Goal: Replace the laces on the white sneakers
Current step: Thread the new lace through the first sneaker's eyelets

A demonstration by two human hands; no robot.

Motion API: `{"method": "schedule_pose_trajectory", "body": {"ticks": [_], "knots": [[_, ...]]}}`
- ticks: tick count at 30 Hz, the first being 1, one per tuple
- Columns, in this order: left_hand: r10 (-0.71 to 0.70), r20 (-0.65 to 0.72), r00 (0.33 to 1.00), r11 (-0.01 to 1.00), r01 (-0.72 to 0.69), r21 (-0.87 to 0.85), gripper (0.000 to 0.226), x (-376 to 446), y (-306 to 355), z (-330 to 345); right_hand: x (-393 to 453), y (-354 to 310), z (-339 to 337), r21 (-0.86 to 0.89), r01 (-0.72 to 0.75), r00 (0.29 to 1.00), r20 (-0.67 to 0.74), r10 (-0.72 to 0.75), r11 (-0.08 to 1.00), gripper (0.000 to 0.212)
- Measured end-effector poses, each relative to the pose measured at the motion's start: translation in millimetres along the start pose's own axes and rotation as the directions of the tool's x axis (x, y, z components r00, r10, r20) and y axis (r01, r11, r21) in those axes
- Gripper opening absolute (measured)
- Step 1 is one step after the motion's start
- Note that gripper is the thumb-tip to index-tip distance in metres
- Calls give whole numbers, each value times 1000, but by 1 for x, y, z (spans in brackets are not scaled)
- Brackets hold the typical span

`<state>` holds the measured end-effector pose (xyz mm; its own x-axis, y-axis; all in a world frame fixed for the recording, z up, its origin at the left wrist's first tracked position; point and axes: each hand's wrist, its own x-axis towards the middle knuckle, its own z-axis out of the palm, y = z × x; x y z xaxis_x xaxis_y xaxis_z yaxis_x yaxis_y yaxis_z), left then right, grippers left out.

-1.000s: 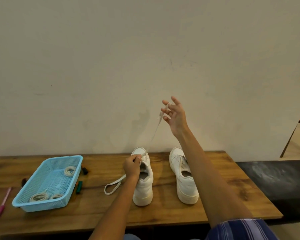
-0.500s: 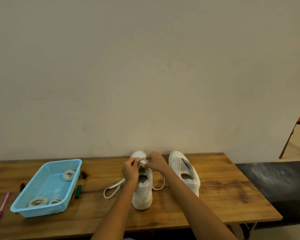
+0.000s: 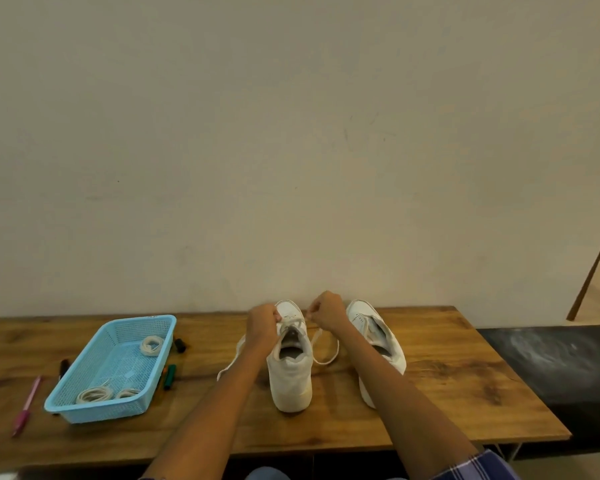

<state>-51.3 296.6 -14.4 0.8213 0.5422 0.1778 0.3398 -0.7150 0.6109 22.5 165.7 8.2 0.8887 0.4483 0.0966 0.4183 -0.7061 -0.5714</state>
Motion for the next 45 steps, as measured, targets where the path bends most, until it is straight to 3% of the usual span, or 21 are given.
{"method": "schedule_pose_trajectory", "body": {"ticks": [4, 8, 11, 15, 18, 20, 23, 26, 30, 34, 38, 43, 45], "knots": [[-83, 50, 995, 966, 68, 250, 18, -18, -22, 5, -10, 27, 11, -188, -28, 996, 83, 45, 982, 24], [-72, 153, 985, 964, 30, 263, 19, -21, -22, 5, -9, 28, 14, -210, -11, 987, 152, 43, 978, 21], [-103, 273, 956, 989, 127, -72, 26, -13, -33, -4, -13, 30, -3, -91, -34, 939, 339, 63, 995, 12], [-159, 438, 885, 727, 405, -554, 31, -10, -29, -9, -21, 21, -21, 262, -137, 853, 521, -21, 955, 17], [-178, 419, 890, 518, 447, -730, 25, -8, -5, -8, -21, 13, -16, 517, -225, 874, 481, -63, 826, 12], [-218, 393, 893, 453, 449, -770, 22, -7, 6, -5, -23, 12, -7, 694, -240, 911, 403, -90, 679, 10], [-237, 372, 897, 431, 440, -787, 18, -4, 8, 3, -28, 15, 8, 871, -245, 957, 287, -36, 425, 19], [-246, 345, 906, 413, 420, -808, 20, -5, 6, 8, -32, 15, 18, 946, -251, 966, 257, -4, 204, 16], [-212, 341, 916, 339, 396, -853, 17, -7, 2, 11, -31, 11, 23, 969, -239, 970, 242, -32, 61, 16], [-280, 288, 916, 311, 371, -875, 15, -4, 3, 16, -27, 7, 29, 970, -233, 972, 233, 3, 70, 14], [-248, 250, 936, 406, 335, -850, 12, -6, 4, 19, -24, 8, 35, 960, -179, 983, 183, 1, 217, 17], [-173, 204, 964, 505, 265, -822, 19, -8, 0, 12, -19, 9, 38, 934, -177, 984, 165, 64, 311, 21], [-165, 186, 969, 500, 245, -830, 18, -8, 0, 10, -16, 9, 42, 922, -187, 981, 158, 113, 339, 21]]}}
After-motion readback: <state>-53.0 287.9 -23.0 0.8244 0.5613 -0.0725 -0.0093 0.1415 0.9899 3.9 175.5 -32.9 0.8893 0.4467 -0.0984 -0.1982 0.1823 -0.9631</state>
